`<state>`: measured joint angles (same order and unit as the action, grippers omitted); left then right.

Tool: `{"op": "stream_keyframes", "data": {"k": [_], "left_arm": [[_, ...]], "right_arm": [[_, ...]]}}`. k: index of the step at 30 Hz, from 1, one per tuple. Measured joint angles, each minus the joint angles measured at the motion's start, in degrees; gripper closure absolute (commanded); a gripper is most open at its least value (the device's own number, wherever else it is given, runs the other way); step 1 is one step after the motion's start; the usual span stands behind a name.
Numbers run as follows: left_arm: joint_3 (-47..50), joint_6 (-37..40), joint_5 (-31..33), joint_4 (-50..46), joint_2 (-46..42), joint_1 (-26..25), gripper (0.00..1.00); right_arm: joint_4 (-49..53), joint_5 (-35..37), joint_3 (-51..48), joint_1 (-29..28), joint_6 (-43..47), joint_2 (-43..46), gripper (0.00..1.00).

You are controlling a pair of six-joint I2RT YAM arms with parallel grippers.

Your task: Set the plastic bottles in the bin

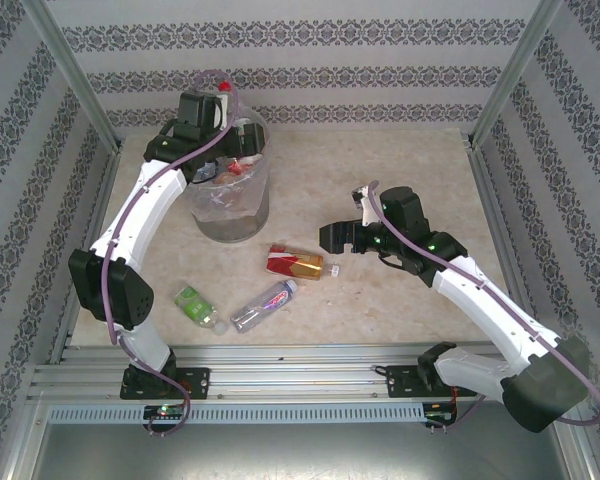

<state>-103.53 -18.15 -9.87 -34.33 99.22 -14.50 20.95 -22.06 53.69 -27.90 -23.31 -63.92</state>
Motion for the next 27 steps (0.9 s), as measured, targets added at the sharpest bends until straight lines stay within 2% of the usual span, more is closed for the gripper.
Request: {"op": "stream_keyframes", "data": {"k": [11, 18, 23, 27], "left_arm": [[0.09, -3.43, -5.38, -2.71, -0.09, 0.00, 0.00], [5.22, -3.41, -6.03, 1.07, -4.94, 0.00, 0.00], [5.33, -2.95, -7.37, 2.86, -6.97, 0.00, 0.00], [9.01, 0.02, -11.02, 4.35, -11.78, 0.00, 0.00]], "right_arm": [[-0.52, 0.13, 0.00, 0.00, -0.04, -1.53, 0.03], [-0.52, -0.37, 0.02, -0.15, 0.22, -1.90, 0.03], [-0.44, -0.48, 0.02, -2.95, 2.82, -5.16, 0.02], [-0.33, 0.46, 0.02, -6.43, 6.16, -8.59, 0.02]]}}
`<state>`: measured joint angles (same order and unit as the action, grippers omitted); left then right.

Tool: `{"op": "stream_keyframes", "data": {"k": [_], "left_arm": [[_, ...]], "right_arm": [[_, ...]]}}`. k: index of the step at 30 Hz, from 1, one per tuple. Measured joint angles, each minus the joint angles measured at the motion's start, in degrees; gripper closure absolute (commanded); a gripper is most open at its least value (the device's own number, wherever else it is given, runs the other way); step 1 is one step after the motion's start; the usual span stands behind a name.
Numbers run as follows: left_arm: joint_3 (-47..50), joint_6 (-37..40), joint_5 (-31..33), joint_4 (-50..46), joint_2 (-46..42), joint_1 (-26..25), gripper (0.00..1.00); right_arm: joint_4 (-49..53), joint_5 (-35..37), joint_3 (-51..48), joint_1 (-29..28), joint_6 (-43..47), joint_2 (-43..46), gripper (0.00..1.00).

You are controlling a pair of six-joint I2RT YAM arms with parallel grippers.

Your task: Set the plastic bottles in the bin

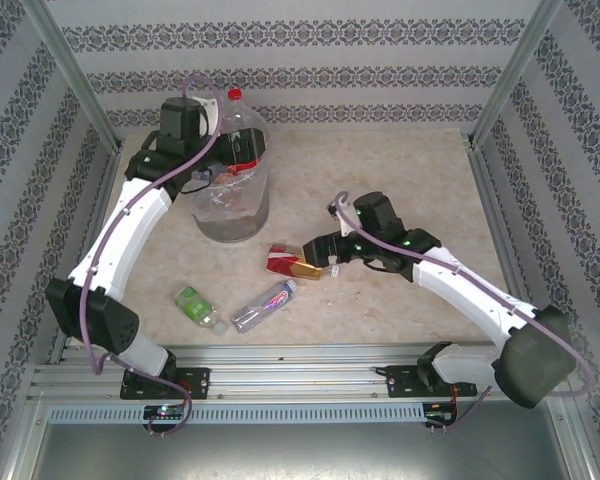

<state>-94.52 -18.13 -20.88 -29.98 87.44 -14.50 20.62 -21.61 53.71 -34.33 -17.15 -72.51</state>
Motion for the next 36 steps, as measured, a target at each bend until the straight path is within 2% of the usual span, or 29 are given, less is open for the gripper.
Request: {"op": "stream_keyframes", "data": {"k": [10, 18, 26, 36], "left_arm": [[11.65, 9.03, -13.20, 0.90, -15.91, 0.00, 0.00], [16.15, 10.38, -23.54, 0.50, -20.35, 0.00, 0.00], [18.97, 9.29, -26.69, 0.90, -22.21, -0.13, 0.00], [18.97, 8.68, -27.41, 1.66, -22.14, -1.44, 0.00]], "right_arm": [[0.22, 6.84, 3.34, -5.86, 8.52, -10.40, 0.02], [1.44, 11.82, 11.41, -9.18, 13.92, -20.61, 0.02], [5.01, 16.98, 19.74, -12.09, 18.16, -31.91, 0.02], [7.89, 23.28, 24.79, -12.09, 18.97, -39.32, 0.04]]}}
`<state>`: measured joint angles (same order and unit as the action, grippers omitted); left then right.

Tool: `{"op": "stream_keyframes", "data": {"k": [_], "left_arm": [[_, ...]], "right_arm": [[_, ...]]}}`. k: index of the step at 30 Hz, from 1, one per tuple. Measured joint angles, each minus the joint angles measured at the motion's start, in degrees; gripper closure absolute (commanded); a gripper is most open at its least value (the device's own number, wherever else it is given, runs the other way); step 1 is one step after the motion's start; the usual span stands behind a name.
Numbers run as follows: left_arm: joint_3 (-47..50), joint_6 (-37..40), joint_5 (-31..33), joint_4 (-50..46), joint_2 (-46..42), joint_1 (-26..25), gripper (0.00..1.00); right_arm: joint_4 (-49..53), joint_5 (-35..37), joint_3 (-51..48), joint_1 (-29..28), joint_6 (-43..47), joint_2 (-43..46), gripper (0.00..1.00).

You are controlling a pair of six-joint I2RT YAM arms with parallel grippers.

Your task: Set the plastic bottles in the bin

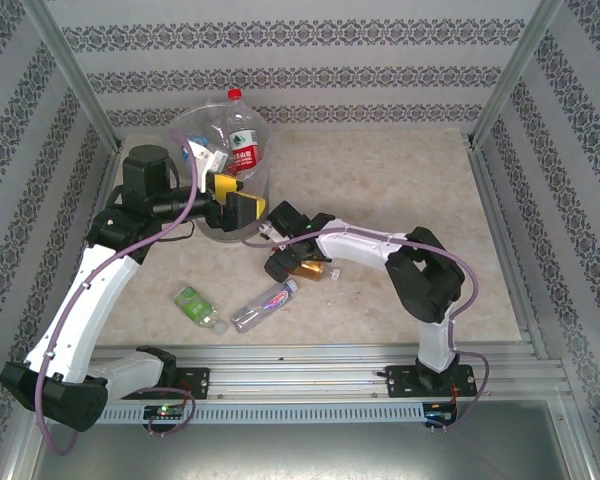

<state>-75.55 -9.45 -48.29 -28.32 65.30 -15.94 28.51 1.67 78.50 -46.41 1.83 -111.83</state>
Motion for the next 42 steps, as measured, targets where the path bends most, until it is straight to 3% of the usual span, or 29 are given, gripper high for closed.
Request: {"op": "stream_keyframes", "data": {"k": [13, 24, 31, 42], "left_arm": [[0.00, 0.02, 0.59, 0.76, 2.97, -4.55, 0.00], [-0.87, 0.07, 2.34, 0.72, 4.85, -7.69, 0.00], [-1.29, 0.04, 2.69, 0.74, 5.31, -8.44, 0.00], [-1.29, -1.44, 3.78, 2.71, 6.38, -10.78, 0.00]], "right_arm": [[1.36, 0.07, 2.23, 6.49, -4.37, -2.25, 0.12], [1.14, -7.43, 1.33, 6.99, -9.40, -2.54, 0.10], [-0.07, -10.60, -0.94, 8.87, -11.76, -2.38, 0.18], [-4.79, -13.84, -8.81, 14.23, -13.99, 9.18, 0.30]]}}
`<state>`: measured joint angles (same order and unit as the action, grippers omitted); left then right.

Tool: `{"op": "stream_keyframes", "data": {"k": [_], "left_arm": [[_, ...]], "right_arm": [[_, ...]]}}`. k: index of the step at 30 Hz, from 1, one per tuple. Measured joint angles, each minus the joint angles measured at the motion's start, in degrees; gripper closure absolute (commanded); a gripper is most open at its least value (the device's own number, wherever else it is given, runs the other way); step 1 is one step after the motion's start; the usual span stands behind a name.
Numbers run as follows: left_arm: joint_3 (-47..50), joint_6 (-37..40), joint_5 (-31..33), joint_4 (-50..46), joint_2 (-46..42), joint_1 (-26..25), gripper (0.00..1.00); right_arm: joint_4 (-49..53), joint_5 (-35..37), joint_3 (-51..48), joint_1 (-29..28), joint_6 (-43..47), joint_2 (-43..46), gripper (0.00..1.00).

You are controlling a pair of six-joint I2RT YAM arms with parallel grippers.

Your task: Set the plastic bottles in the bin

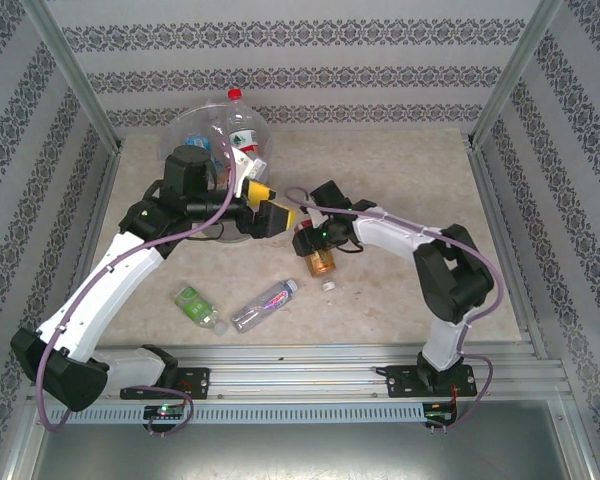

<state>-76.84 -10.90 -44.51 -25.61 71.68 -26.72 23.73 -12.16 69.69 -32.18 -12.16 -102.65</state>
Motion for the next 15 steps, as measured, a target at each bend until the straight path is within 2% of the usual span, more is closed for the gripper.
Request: {"op": "stream_keyframes", "data": {"k": [9, 15], "left_arm": [[3.85, -6.10, 1.46, 10.82, 1.57, -2.82, 0.00], [3.98, -7.39, 4.11, 14.32, 4.76, -6.01, 0.00]], "right_arm": [[-4.33, -7.56, -3.98, 6.14, -4.46, 15.39, 0.35], [-6.93, -12.02, -3.93, 8.37, -8.76, 24.26, 0.35]]}}
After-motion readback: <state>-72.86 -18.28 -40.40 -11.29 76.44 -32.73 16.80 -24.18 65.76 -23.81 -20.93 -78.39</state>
